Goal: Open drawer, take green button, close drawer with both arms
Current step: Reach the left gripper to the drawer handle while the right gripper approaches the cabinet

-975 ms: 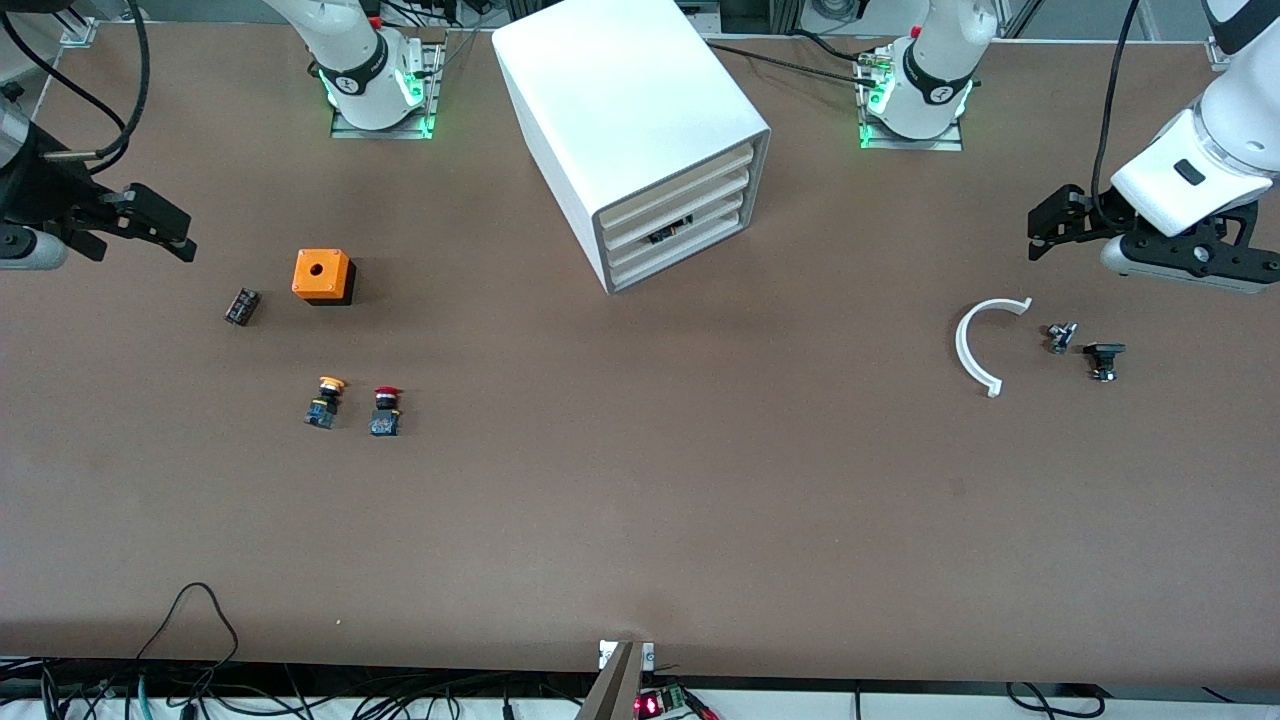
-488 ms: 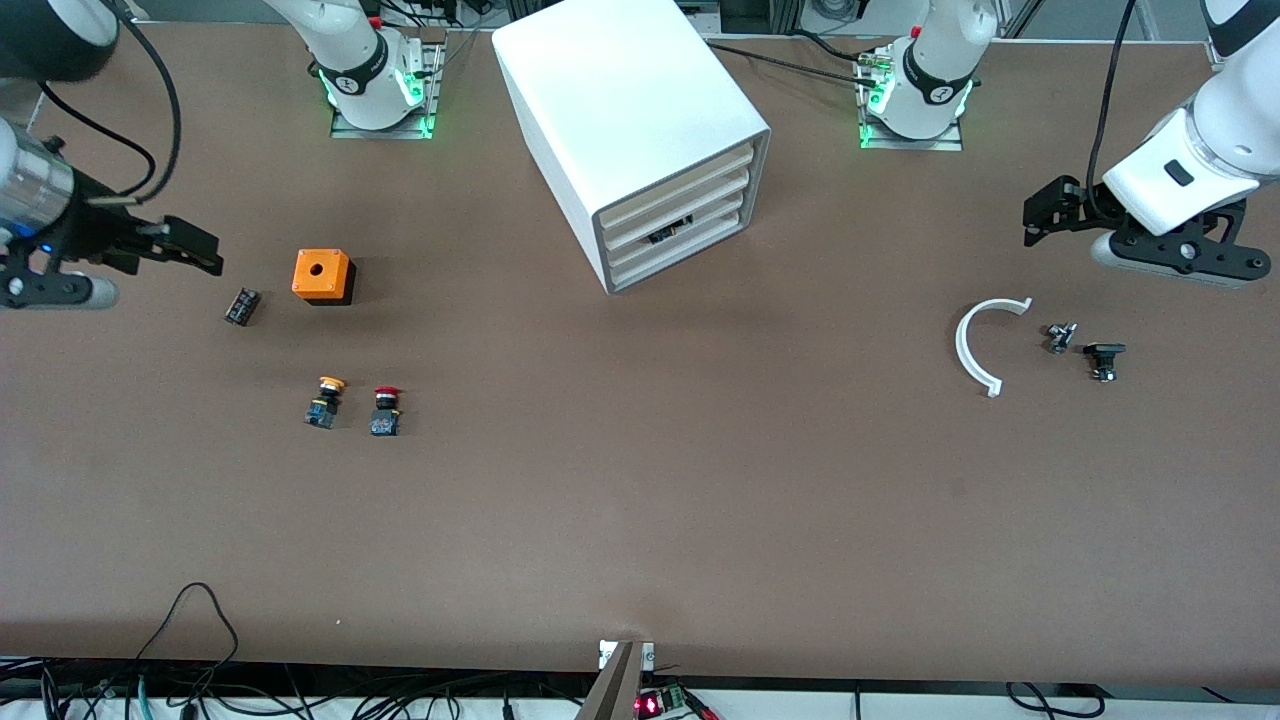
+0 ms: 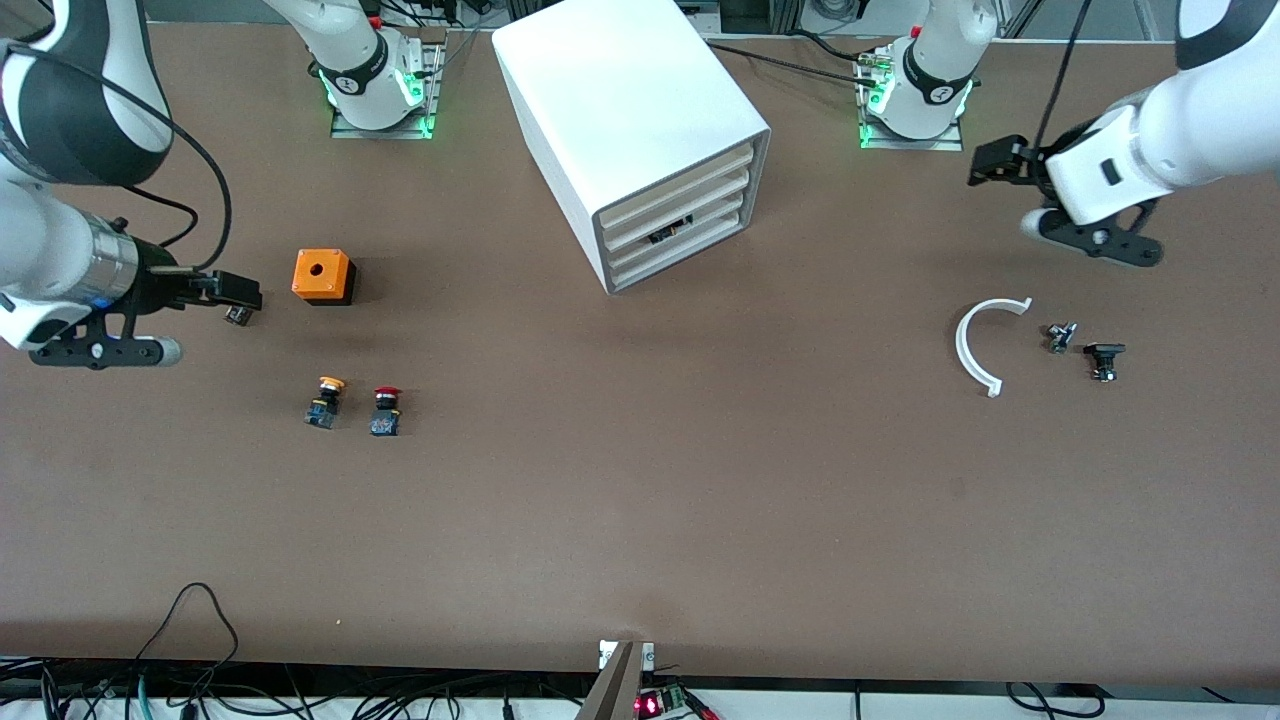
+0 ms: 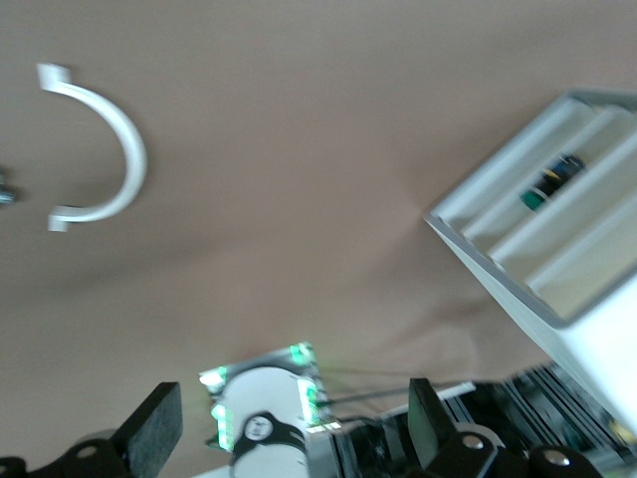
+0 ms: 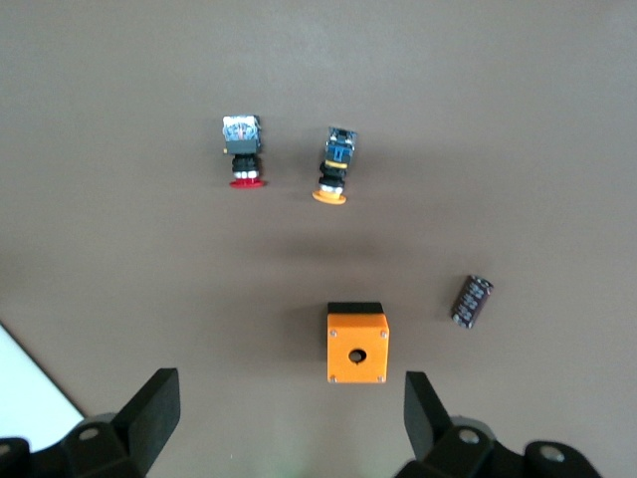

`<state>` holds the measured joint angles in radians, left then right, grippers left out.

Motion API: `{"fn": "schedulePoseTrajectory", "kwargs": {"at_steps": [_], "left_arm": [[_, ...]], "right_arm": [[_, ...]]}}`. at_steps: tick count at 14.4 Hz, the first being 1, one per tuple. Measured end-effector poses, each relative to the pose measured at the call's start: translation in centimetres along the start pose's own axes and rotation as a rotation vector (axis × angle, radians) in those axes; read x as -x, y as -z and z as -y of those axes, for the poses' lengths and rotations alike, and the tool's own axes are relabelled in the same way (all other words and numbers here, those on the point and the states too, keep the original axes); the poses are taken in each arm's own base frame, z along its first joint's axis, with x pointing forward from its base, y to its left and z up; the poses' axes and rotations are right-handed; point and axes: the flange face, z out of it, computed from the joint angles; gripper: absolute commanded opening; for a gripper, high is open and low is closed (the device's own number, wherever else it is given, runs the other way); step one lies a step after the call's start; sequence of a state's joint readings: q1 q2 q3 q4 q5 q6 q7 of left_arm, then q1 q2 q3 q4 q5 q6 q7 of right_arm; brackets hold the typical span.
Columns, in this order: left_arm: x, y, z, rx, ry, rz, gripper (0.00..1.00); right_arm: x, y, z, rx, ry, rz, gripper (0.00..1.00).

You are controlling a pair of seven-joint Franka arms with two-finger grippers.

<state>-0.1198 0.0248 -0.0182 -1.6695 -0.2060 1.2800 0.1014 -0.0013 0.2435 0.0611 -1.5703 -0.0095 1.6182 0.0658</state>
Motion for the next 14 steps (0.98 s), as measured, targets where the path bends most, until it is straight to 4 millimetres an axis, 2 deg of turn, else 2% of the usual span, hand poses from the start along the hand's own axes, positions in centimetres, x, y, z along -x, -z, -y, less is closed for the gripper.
{"fn": "schedulePoseTrajectory", "kwargs": {"at_steps": [3,7,10,12,14], "left_arm": [[-2.6,-3.4,-1.7,0.14,-0.093,0.037,0.96],[-6.3,-9.4,-2.1,0.353,-0.177,-0.05,0.95],[-7.8,-15.1,-2.6,0.473,-0.235,-0.14,0.95],[-8.2,-20.2,-2.9,0.555,-0.258,-0.211,0.95],[-8.1,-25.2,-2.2,0.64,-0.286,-0.252,0.95]], "right_arm": [[-1.8,-3.5,1.4,-0.001,-0.04,0.001,1.0],[-3.2,-6.4,6.2,0.005,-0.1,-0.011,1.0],[-3.5,-8.0,9.1,0.011,-0.17,-0.009,1.0],[-3.4,-8.5,11.0,0.015,-0.217,-0.013,1.0],[-3.2,-8.5,12.5,0.01,-0.268,-0.024,1.0]]}}
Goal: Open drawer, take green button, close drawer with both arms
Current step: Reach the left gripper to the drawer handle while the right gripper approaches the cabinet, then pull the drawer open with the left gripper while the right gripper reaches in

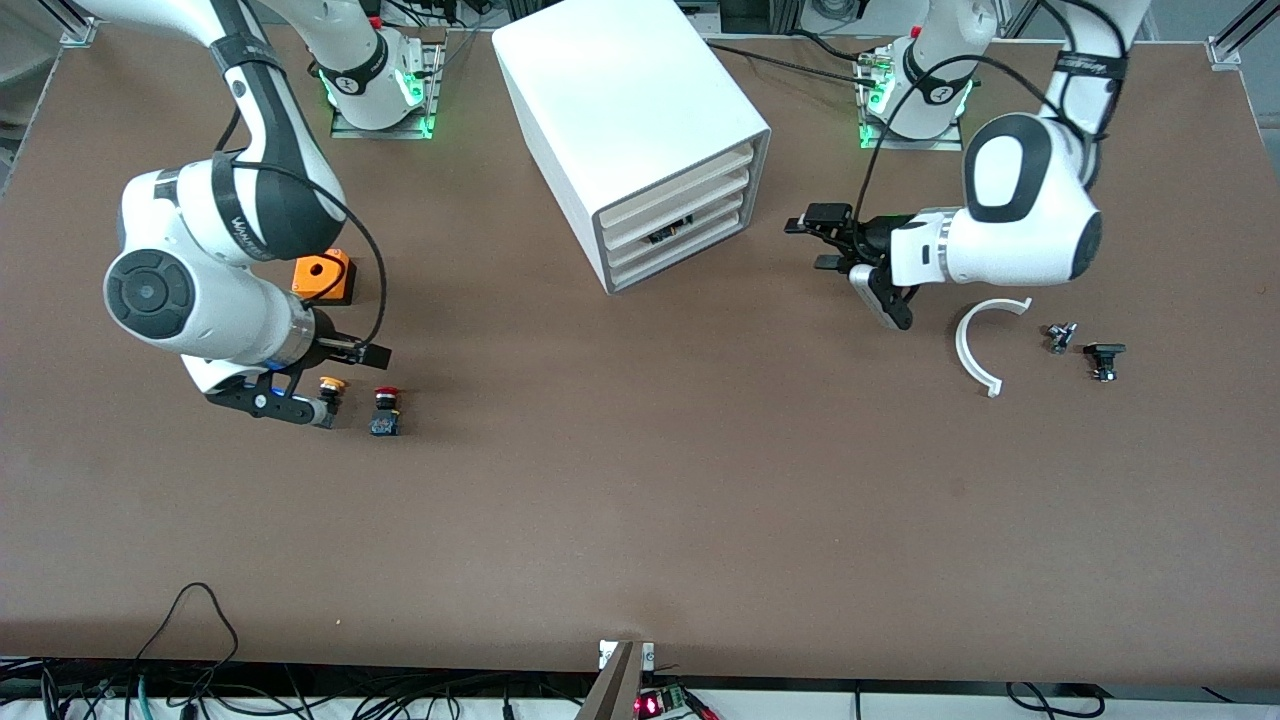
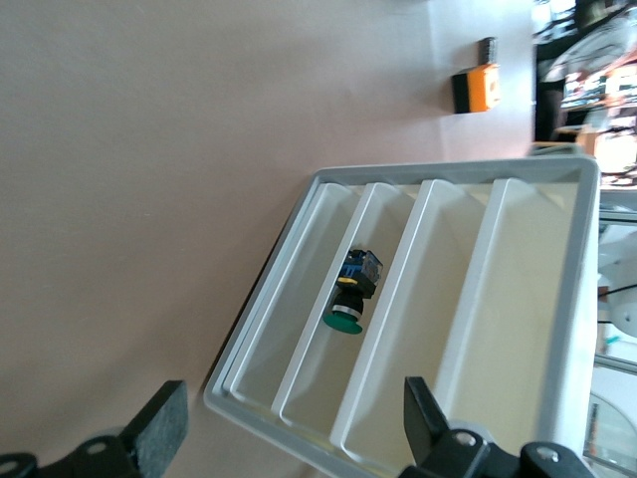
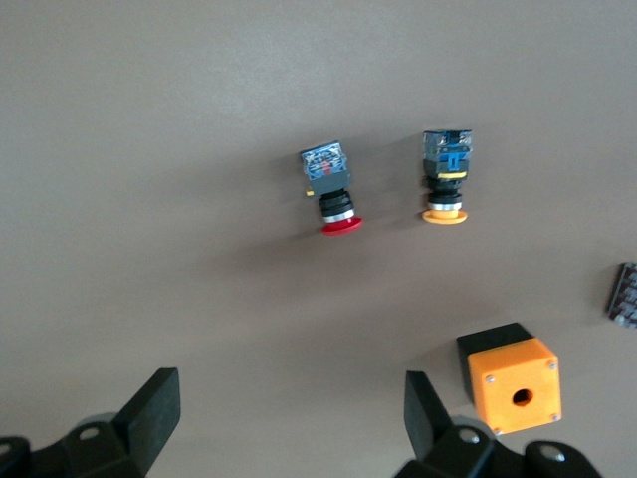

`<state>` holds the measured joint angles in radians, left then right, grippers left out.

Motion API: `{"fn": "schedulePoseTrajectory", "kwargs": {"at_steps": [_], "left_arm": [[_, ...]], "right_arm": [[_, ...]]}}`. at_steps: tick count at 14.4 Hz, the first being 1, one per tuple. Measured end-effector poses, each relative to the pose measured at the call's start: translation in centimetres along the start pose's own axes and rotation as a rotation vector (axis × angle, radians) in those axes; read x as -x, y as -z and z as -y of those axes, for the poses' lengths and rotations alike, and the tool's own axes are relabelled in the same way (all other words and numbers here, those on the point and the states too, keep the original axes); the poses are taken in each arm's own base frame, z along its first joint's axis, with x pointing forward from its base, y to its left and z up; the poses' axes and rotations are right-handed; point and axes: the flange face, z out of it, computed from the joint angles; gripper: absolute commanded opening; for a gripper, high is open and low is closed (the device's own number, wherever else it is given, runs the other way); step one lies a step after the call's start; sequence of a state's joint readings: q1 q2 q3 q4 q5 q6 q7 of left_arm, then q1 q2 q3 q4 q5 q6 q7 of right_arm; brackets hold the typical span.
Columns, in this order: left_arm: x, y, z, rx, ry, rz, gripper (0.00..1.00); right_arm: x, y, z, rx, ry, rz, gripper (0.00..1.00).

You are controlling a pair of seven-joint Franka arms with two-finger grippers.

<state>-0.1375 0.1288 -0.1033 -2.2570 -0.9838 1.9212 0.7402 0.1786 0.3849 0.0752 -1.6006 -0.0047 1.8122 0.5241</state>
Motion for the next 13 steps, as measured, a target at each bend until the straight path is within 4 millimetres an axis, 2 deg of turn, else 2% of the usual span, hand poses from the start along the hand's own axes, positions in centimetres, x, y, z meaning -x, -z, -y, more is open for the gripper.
{"fn": "schedulePoseTrajectory", "kwargs": {"at_steps": [3,6,7,8,9,11,13], "left_arm": [[1.5,-4.2,4.4,0.129,-0.04,-0.048,0.95],[2.9,-8.6,7.1,0.227,-0.058,-0.084,0.93],[3.5,-10.1,7.8,0.26,-0.058,-0.106,0.82],[4.1,-11.7,8.2,0.292,-0.06,-0.126,0.62],[4.7,-13.2,8.3,0.318,-0.058,-0.135,0.51],[5.5,-15.4,8.5,0.355,-0.045,-0.126,0.44],[6.3,-16.6,8.8,0.411,-0.022,-0.1,0.44]], "right_arm": [[0.7,0.1,1.7,-0.042,-0.074,0.0,1.0],[1.4,0.2,3.3,-0.059,-0.13,-0.004,1.0],[1.7,0.4,4.0,-0.064,-0.138,-0.007,1.0],[2.0,0.6,4.7,-0.071,-0.144,-0.009,1.0],[2.2,0.8,5.4,-0.079,-0.157,-0.012,1.0],[2.2,1.4,6.6,-0.093,-0.17,-0.024,1.0],[1.9,2.1,7.2,-0.123,-0.185,-0.023,1.0]]}}
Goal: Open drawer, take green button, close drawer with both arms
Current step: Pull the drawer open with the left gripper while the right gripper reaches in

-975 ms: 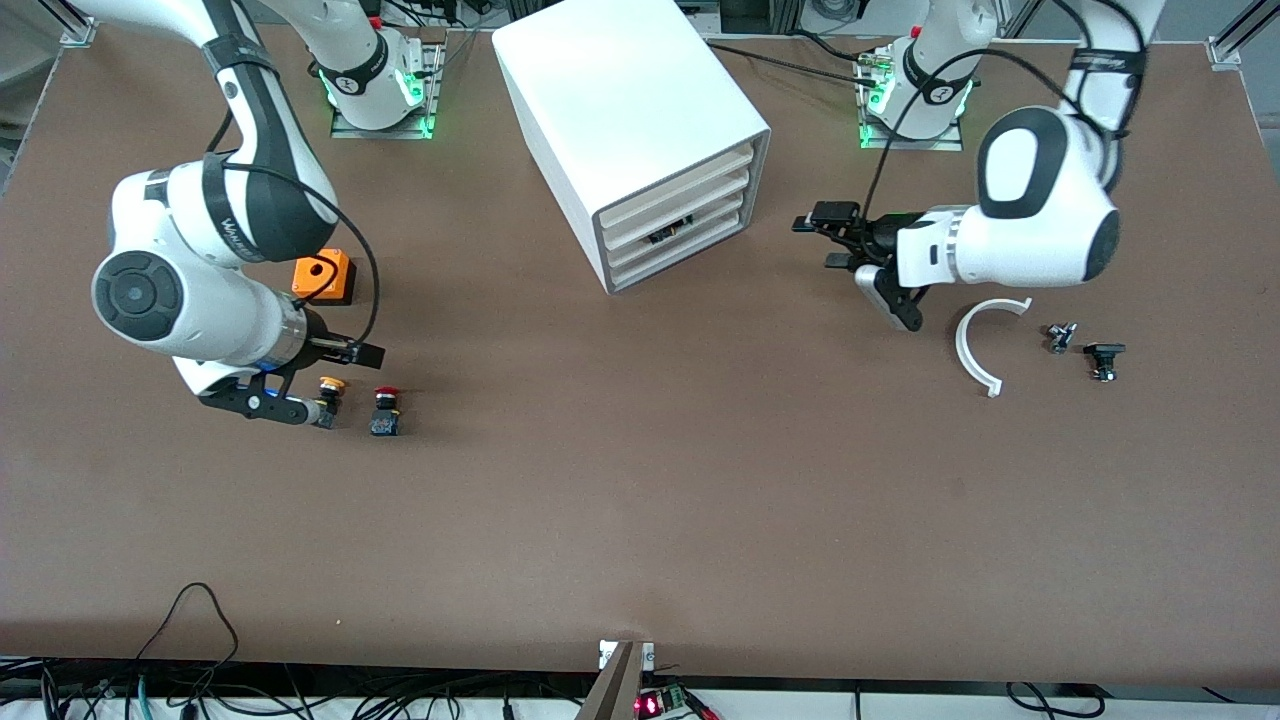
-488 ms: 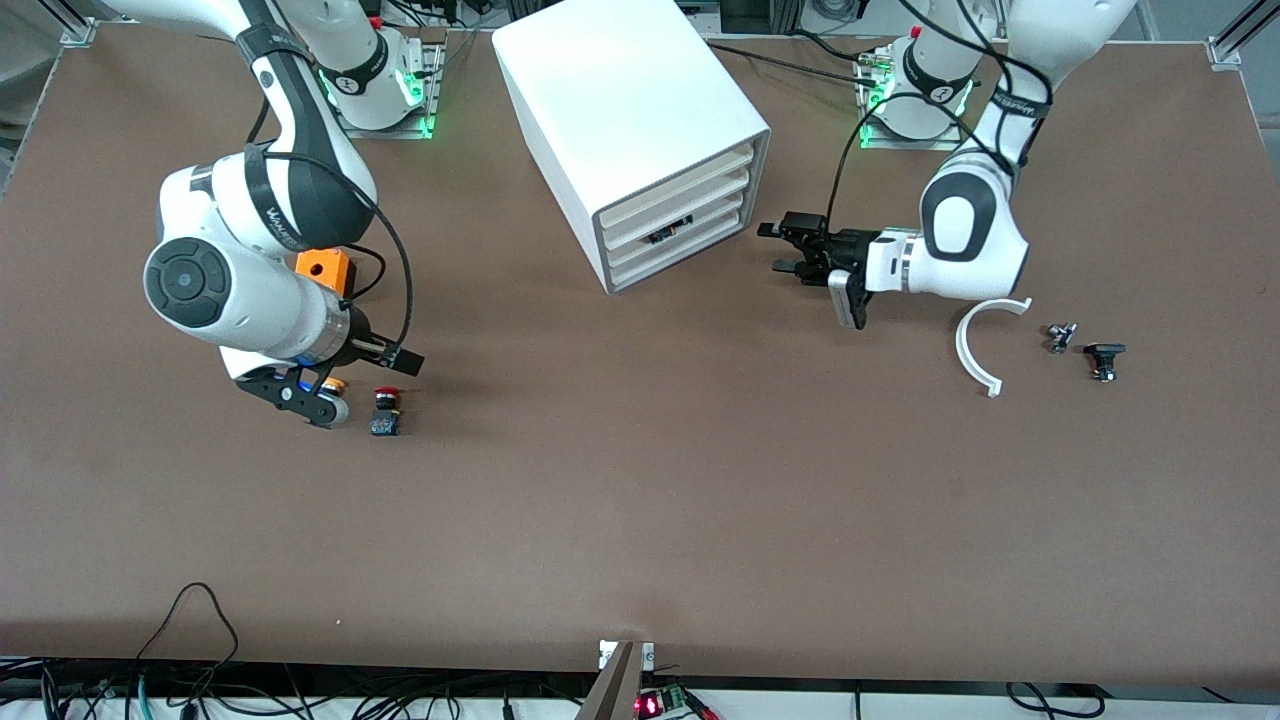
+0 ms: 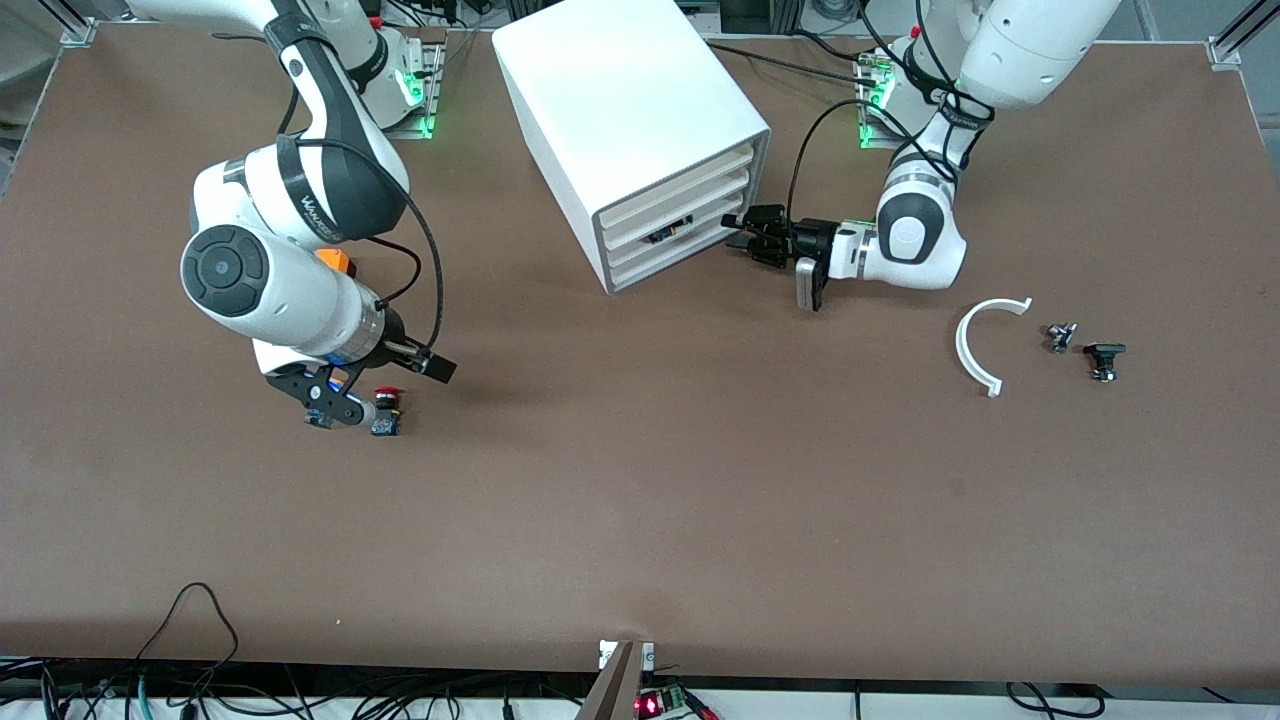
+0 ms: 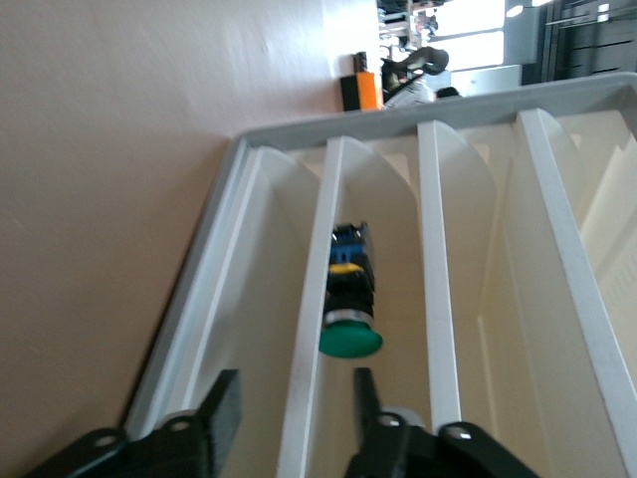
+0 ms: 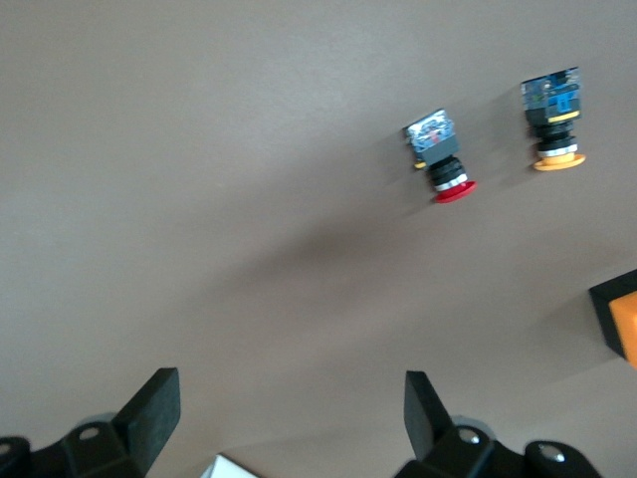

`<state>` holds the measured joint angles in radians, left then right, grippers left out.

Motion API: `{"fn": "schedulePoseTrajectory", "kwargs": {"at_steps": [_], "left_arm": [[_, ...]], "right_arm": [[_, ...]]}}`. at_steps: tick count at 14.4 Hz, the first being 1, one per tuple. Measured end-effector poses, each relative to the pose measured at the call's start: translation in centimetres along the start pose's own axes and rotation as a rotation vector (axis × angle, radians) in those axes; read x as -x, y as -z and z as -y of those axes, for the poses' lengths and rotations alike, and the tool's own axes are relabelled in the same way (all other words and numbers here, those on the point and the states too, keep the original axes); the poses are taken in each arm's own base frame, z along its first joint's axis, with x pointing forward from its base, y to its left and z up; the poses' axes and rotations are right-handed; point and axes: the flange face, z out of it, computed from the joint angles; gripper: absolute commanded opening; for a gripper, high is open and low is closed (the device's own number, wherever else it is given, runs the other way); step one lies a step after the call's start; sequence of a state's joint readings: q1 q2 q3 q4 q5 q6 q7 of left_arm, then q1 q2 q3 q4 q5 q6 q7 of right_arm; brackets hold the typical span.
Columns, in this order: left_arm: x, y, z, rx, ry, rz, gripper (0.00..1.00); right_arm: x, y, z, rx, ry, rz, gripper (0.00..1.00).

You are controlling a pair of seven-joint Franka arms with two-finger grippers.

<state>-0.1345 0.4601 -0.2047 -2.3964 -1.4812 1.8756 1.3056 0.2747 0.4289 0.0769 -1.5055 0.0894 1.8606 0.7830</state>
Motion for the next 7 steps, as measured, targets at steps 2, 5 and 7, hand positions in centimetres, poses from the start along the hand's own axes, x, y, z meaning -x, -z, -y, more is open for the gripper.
{"fn": "schedulePoseTrajectory", "kwargs": {"at_steps": [2,5,7], "left_arm": [[0.8,-0.6,0.7,0.05,0.026,0.015,0.43],[1.4,-1.0,1.3,0.072,0.041,0.023,0.43],[1.6,-1.4,1.3,0.08,0.046,0.025,0.4]], "right_arm": [[-0.2,0.5,0.6,-0.035,-0.017,0.014,1.0],[-0.1,1.3,1.6,-0.064,-0.056,0.013,1.0],[0.4,1.9,3.2,-0.08,-0.093,0.003,1.0]]}}
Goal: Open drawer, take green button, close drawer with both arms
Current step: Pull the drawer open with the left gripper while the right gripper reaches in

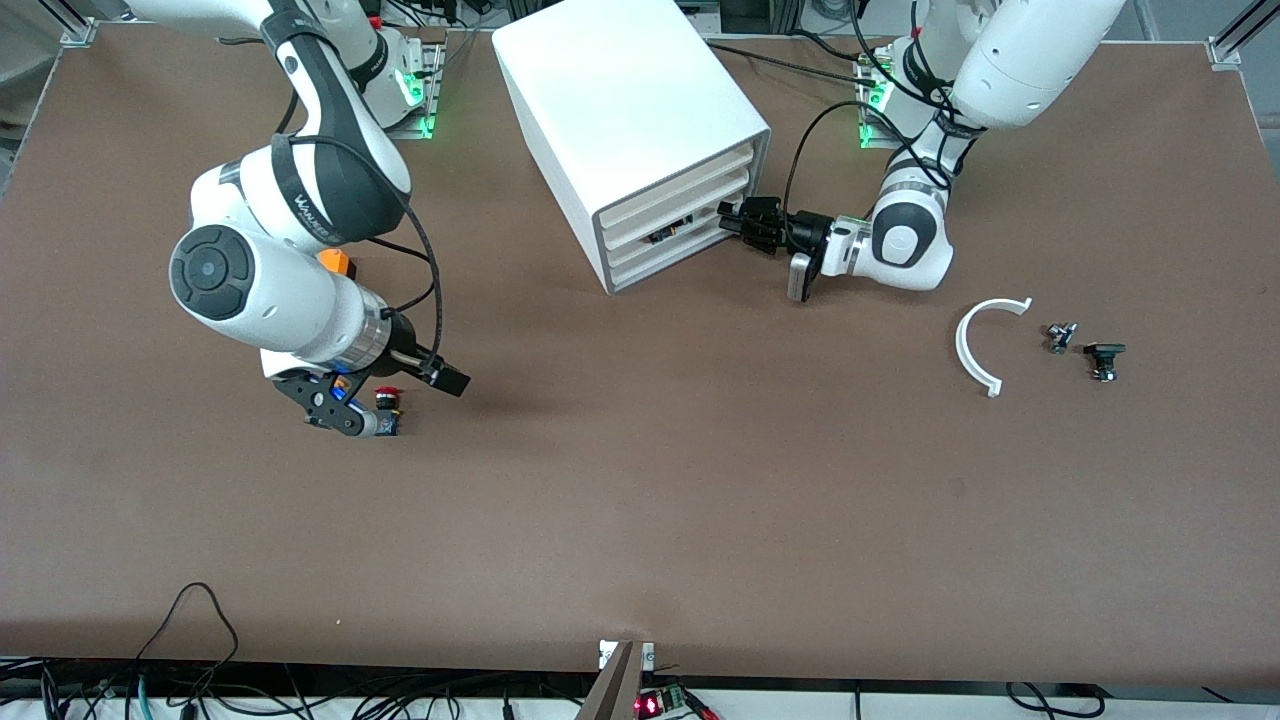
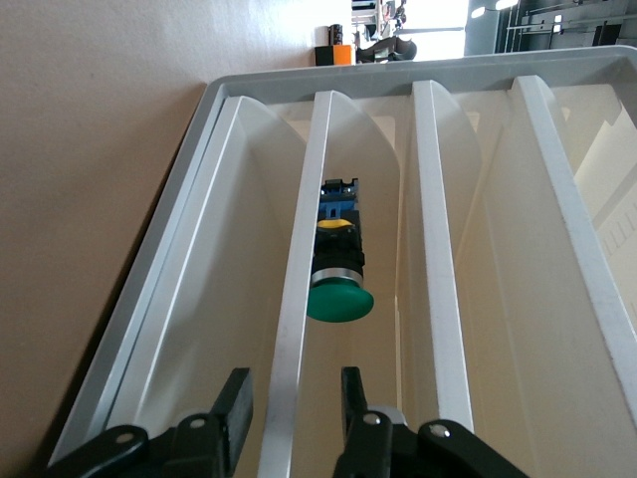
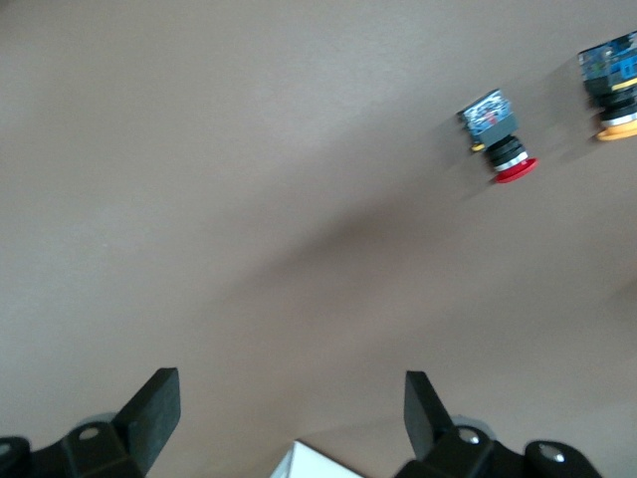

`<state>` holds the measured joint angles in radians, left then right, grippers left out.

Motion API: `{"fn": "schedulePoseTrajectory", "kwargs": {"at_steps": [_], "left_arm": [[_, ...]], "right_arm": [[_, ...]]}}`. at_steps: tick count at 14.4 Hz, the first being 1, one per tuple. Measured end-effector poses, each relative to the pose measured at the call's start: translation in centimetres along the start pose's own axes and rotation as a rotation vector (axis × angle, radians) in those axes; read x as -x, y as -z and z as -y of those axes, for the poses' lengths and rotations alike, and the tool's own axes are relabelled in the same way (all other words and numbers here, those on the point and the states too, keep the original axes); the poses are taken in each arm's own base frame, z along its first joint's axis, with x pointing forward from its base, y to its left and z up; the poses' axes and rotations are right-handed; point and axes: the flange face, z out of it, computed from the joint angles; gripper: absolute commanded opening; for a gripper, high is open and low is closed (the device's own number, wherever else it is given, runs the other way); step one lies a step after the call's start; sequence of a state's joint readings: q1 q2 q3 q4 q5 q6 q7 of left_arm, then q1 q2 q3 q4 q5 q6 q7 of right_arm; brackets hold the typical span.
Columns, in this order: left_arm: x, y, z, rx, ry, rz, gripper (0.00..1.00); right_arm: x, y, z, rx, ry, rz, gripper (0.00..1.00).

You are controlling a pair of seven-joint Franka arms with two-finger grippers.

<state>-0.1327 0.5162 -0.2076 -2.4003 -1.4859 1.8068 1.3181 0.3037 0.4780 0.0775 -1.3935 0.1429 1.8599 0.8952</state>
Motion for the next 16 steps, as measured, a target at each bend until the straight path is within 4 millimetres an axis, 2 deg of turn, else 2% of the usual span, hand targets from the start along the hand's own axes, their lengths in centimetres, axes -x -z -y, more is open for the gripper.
{"fn": "schedulePoseTrajectory", "kwargs": {"at_steps": [1,2,3,4,7,11,16], "left_arm": [[0.1,-0.4,0.0,0.007,0.004,-0.002,0.39],[0.2,-0.8,0.0,0.015,0.007,-0.007,0.28],[0.3,-1.2,0.1,0.021,0.01,-0.008,0.11],[0.4,-1.4,0.2,0.022,0.013,-0.008,0.0],[0.6,-1.3,0.8,0.023,0.013,-0.012,0.0],[0.2,-0.9,0.8,0.019,0.007,-0.023,0.0],[-2.5,3.3,1.1,-0.022,-0.015,-0.095,0.0]], "right_arm": [[0.5,0.1,1.0,-0.008,-0.015,-0.004,1.0],[1.1,0.1,2.0,-0.015,-0.029,-0.007,1.0],[1.8,0.0,3.0,-0.021,-0.046,-0.009,1.0],[2.5,-0.1,4.0,-0.028,-0.065,-0.011,1.0],[4.3,-0.3,6.8,-0.051,-0.122,-0.017,1.0],[7.1,-1.5,9.4,-0.059,-0.206,-0.011,1.0],[12.6,-3.7,12.7,-0.076,-0.284,-0.006,1.0]]}}
